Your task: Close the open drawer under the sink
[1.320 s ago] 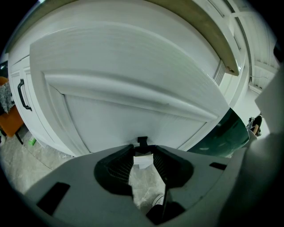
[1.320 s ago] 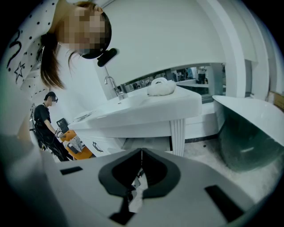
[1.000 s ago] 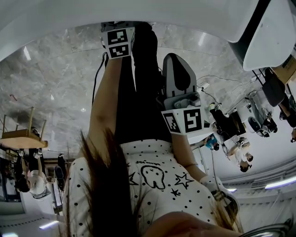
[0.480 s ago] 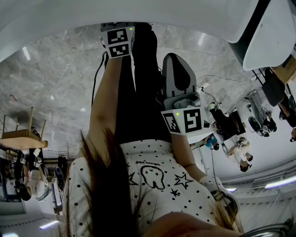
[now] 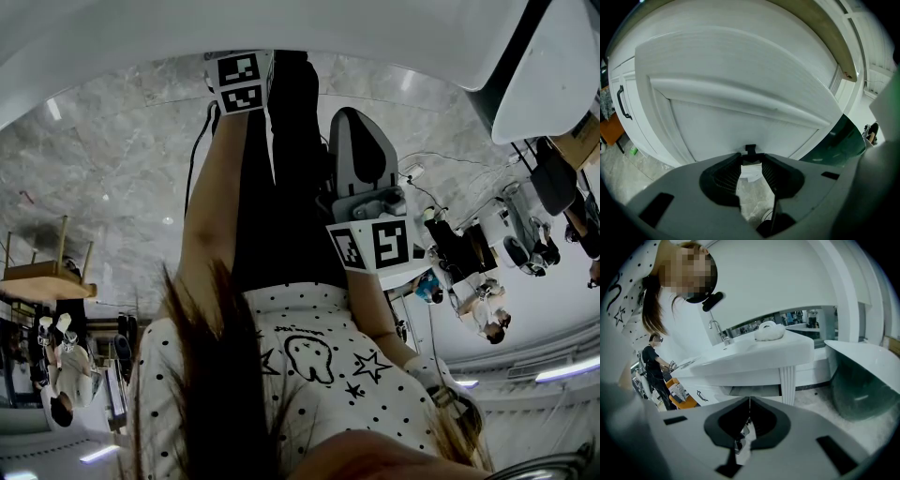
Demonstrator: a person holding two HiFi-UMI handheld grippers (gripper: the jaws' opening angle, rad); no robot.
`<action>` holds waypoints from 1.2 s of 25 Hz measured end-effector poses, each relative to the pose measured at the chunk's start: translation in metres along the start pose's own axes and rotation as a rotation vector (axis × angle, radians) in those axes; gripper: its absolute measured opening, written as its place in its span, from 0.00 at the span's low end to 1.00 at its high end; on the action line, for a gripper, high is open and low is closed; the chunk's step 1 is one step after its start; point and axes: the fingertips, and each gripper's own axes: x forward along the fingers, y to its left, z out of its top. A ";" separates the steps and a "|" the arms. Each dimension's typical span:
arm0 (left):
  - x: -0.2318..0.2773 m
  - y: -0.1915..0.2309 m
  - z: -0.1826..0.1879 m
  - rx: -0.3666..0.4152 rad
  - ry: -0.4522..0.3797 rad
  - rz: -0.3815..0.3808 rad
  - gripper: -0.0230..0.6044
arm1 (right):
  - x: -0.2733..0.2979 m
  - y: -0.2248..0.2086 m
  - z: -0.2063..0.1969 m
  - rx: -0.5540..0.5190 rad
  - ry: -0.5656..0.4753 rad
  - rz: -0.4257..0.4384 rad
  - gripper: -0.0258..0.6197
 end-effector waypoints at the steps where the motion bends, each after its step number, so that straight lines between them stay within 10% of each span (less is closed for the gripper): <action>1: 0.000 0.000 0.001 0.000 -0.001 0.000 0.26 | 0.000 0.000 0.000 0.000 -0.001 0.000 0.06; 30: 0.012 0.006 0.019 -0.001 -0.021 0.004 0.25 | 0.009 -0.001 0.003 -0.005 0.010 0.001 0.06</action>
